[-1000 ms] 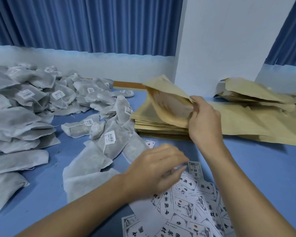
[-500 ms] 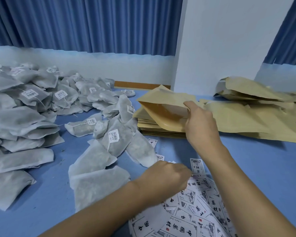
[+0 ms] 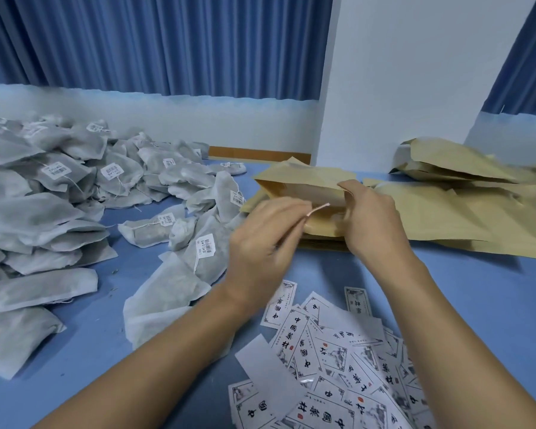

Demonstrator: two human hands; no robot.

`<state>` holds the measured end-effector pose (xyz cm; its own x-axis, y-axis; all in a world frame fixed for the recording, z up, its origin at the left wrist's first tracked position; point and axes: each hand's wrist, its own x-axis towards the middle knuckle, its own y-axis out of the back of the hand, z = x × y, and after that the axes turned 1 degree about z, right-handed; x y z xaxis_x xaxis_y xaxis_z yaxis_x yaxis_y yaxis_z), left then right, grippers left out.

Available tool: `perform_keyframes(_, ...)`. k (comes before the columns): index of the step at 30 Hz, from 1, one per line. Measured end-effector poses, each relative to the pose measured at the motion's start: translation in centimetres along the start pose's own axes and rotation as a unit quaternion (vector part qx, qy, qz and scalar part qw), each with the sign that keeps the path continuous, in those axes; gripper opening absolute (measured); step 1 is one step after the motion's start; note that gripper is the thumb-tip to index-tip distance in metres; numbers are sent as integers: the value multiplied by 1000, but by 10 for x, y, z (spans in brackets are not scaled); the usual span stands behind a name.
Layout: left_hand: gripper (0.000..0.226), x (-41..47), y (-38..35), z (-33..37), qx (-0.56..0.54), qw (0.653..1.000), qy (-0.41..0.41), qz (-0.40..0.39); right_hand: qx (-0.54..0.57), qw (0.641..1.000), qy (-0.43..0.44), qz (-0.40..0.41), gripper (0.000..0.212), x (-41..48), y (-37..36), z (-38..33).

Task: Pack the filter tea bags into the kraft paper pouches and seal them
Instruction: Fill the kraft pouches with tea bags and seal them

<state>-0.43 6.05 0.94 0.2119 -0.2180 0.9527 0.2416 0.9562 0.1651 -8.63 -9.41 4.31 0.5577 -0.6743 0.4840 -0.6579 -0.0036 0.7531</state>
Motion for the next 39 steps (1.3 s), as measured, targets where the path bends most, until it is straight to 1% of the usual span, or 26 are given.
perform_keyframes(1,13,6,-2,-4,47,997,-64,-9,4,1000,0,1,51,1,0,0)
perform_keyframes(2,18,11,-5,-6,101,987,-110,-52,9,1000,2,3,50,1,1,0)
perform_keyframes(3,25,15,-9,-6,155,971,-119,-136,11,1000,6,2,50,1,1,1)
perform_keyframes(4,27,19,-16,-7,212,941,-73,-254,10,1000,11,0,52,1,1,0)
perform_keyframes(5,26,22,-25,-9,266,896,8,-355,8,1000,13,-2,55,1,1,0)
perform_keyframes(6,25,25,-35,-11,305,849,85,-423,6,1000,14,-4,57,1,1,0)
perform_keyframes(7,22,31,-45,-15,322,808,142,-472,5,1000,15,-6,58,0,1,-1)
perform_keyframes(8,19,36,-55,-22,320,783,180,-502,5,1000,17,-13,57,-1,1,-1)
perform_keyframes(10,23,48,-76,-41,287,767,207,-535,2,999,20,-33,56,-2,-1,-3)
perform_keyframes(13,36,64,-92,-62,235,780,258,-520,-3,999,13,-41,51,-2,-2,-4)
perform_keyframes(15,34,62,-93,-58,213,808,262,-483,-13,999,13,-45,49,-2,-3,-4)
perform_keyframes(18,17,37,-73,-32,182,891,192,-370,-16,998,18,-52,41,-2,-1,-2)
perform_keyframes(21,14,-2,-31,-9,202,962,48,-180,-56,995,2,-81,43,1,-4,-2)
perform_keyframes(22,11,-13,-16,-7,233,964,28,-126,-71,994,-7,-87,43,2,-6,-3)
perform_keyframes(23,12,-23,-2,-6,279,952,47,-114,-81,993,-13,-90,43,3,-8,-5)
perform_keyframes(24,26,-29,10,-6,327,926,116,-147,-88,992,-15,-91,43,4,-9,-7)
perform_keyframes(26,60,-39,26,-13,387,847,269,-246,-95,991,-12,-89,45,5,-12,-10)
perform_keyframes(27,67,-42,32,-19,386,819,324,-275,-98,991,-9,-89,46,5,-13,-12)
perform_keyframes(28,66,-43,36,-25,374,806,357,-288,-101,991,-7,-91,47,5,-14,-13)
perform_keyframes(29,60,-43,40,-29,354,812,365,-284,-103,990,-5,-94,47,5,-14,-15)
perform_keyframes(30,54,-42,43,-33,318,835,363,-264,-104,990,-2,-95,48,4,-14,-16)
perform_keyframes(33,46,-38,43,-27,162,915,346,-132,-112,989,6,-92,48,2,-14,-18)
perform_keyframes(35,49,-28,36,-16,112,963,242,-45,-114,989,13,-91,46,1,-14,-18)
perform_keyframes(36,49,-24,30,-12,109,978,175,-27,-113,989,19,-89,44,1,-14,-18)
perform_keyframes(37,47,-20,22,-10,111,985,126,-32,-109,990,26,-88,39,1,-14,-18)
perform_keyframes(39,38,-9,6,-5,117,983,95,-105,-87,991,34,-93,26,2,-13,-18)
